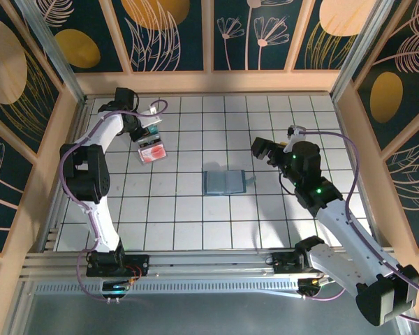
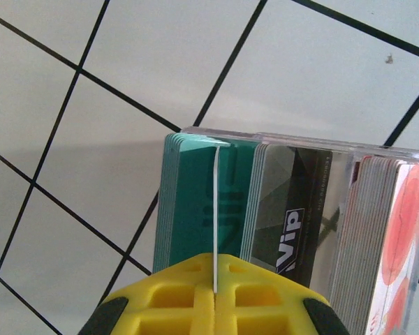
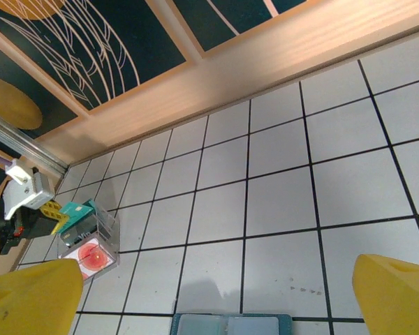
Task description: Take the credit cards out of the card holder
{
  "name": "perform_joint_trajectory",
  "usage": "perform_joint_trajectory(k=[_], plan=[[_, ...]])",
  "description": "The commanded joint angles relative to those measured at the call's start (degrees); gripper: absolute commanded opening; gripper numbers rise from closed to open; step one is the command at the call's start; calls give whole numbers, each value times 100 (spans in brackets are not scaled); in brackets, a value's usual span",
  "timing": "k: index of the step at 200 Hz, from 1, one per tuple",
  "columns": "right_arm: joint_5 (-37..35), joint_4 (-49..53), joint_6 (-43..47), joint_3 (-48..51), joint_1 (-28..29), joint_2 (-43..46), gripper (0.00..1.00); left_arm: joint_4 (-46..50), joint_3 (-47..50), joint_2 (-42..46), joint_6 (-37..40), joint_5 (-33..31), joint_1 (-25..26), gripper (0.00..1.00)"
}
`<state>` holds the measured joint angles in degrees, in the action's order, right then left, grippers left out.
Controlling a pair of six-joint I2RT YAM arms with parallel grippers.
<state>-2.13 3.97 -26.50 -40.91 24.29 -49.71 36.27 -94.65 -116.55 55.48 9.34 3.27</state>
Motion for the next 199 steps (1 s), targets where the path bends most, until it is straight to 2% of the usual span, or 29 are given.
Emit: perform_joint_trajectory(k=[1,140,199], plan=[[-117,-67,-118,-164,-45,-29,99,234,-240,-253,149,15,-54,0],[-77,-193,-145,-84,-56,-37,99,674,-422,-389,-29,906,-28,0],[-24,-259,-145,-70,-52,-34,99,785,-701,-598,-181,1017,232,0]])
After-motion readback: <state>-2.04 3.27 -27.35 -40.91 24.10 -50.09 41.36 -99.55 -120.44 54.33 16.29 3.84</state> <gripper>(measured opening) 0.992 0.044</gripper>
